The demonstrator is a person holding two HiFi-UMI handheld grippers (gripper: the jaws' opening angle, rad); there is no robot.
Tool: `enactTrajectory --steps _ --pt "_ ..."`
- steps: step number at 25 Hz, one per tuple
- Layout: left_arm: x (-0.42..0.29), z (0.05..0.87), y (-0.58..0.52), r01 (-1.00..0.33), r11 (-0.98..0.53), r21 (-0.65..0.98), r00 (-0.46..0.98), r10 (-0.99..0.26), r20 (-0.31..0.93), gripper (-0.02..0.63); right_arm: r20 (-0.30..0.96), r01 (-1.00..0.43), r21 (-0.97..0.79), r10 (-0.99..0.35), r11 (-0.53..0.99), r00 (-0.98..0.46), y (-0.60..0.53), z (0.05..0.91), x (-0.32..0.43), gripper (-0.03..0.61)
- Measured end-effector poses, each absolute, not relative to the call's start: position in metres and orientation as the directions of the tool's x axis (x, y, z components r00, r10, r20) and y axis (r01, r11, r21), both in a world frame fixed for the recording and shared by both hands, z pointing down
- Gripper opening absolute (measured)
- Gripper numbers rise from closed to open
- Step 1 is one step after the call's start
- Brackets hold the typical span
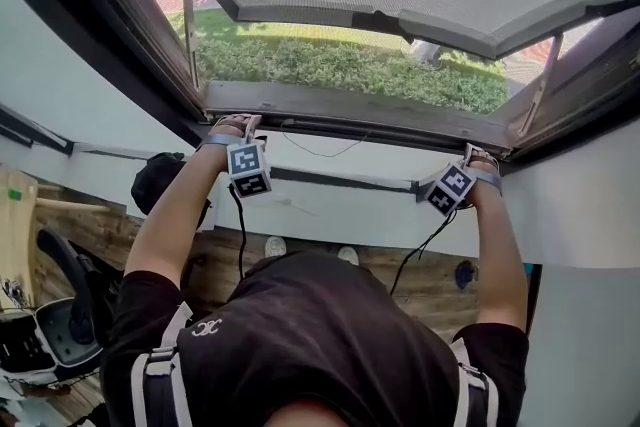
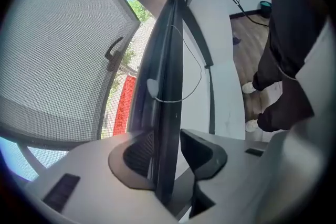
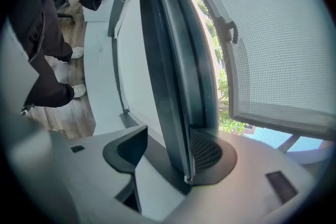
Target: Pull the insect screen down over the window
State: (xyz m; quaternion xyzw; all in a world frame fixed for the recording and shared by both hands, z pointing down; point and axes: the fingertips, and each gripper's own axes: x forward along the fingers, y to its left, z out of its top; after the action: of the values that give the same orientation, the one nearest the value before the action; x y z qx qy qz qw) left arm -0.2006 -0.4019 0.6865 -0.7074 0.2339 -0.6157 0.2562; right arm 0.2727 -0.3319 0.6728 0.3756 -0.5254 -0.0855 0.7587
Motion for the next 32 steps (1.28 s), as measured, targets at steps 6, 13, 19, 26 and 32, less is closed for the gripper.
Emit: enactTrajectory --steps 6,13,19,26,32 --pt "-0.199 0.682 -0.409 -0.066 -0.748 -0.661 0.181 -0.66 0.729 0.117 0.745 -0.285 0.656 -0.537 0.699 0.396 -0.335 0.672 0.271 0.262" --pt "-0.197 0.674 -0.402 -0.109 -0.718 -0.688 0.212 -0.693 0.689 0.112 0.691 -0.282 0.72 -0.62 0.634 0.371 -0.336 0.665 0.273 0.233" --pt "-0.2 0.677 -0.403 -0.131 -0.716 -0.686 0.199 -0.696 0.69 0.13 0.667 -0.286 0.744 -0.644 0.604 0.375 -0.338 0.666 0.273 0.235" --pt "-0.202 0.677 -0.397 -0.142 -0.735 -0.663 0.176 -0.678 0.713 0.144 0.665 -0.309 0.747 -0.65 0.589 0.367 -0.335 0.662 0.271 0.236" --pt "-0.196 0.656 -0.394 -0.37 -0.713 -0.595 0.26 -0.695 0.671 0.135 0.653 -0.454 0.74 -0.693 0.496 0.306 -0.335 0.648 0.264 0.235"
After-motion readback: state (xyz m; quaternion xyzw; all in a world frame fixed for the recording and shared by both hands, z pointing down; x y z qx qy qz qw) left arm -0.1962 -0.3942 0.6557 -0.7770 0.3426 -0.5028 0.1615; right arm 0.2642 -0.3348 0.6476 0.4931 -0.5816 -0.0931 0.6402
